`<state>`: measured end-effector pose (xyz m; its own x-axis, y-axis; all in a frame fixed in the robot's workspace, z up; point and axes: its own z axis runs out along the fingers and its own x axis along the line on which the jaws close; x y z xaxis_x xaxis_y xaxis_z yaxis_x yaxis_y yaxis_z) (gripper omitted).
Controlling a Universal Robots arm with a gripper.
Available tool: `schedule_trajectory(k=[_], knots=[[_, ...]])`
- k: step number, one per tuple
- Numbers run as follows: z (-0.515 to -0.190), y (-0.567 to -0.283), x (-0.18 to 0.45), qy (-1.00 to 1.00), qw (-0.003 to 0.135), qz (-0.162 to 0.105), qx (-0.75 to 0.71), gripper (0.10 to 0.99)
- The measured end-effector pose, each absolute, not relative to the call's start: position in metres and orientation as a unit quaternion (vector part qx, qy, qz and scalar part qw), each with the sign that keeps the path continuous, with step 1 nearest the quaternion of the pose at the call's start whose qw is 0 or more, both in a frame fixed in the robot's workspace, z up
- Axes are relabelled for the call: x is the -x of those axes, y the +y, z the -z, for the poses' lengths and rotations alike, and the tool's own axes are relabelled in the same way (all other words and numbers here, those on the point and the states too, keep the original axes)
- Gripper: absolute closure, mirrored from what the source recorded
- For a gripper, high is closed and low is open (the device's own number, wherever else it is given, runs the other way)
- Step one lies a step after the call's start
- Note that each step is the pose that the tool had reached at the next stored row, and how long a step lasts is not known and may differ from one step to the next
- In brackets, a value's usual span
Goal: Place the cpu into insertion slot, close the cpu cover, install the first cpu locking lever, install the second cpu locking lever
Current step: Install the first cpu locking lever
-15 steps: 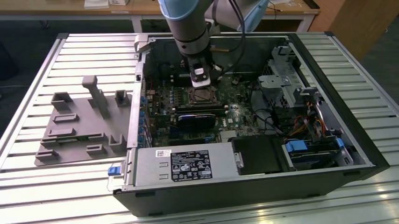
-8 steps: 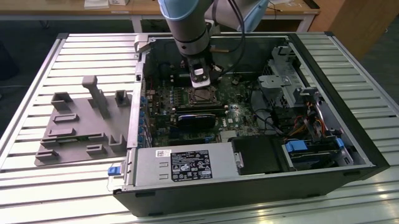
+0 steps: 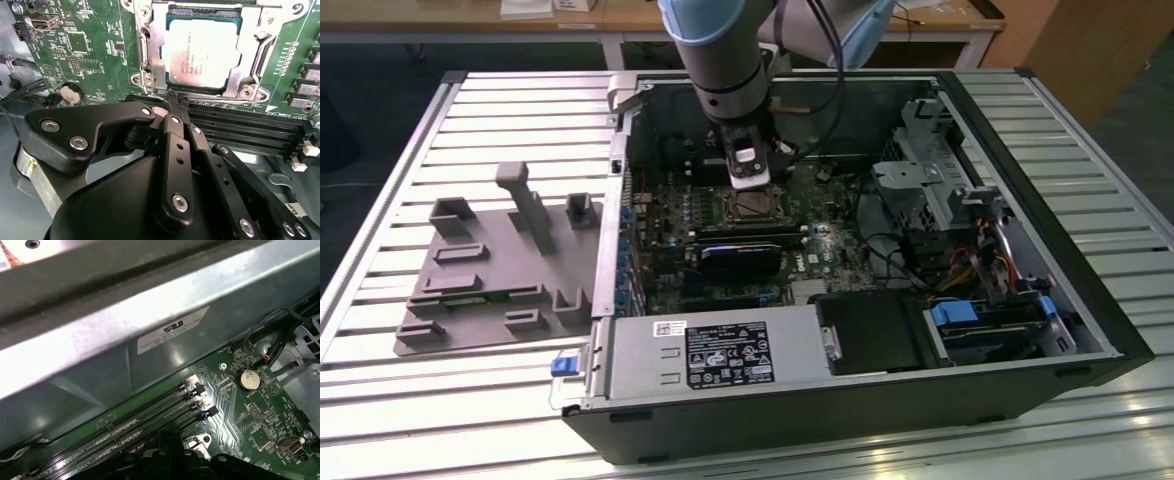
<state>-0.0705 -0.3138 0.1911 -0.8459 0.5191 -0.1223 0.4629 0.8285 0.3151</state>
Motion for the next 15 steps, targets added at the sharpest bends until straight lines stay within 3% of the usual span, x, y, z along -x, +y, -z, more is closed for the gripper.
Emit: schedule_trajectory(k=[15], knots=[[-0.1912,-0.3163,0.0705,0.951,0.102,-0.138,-0.258,0.984]])
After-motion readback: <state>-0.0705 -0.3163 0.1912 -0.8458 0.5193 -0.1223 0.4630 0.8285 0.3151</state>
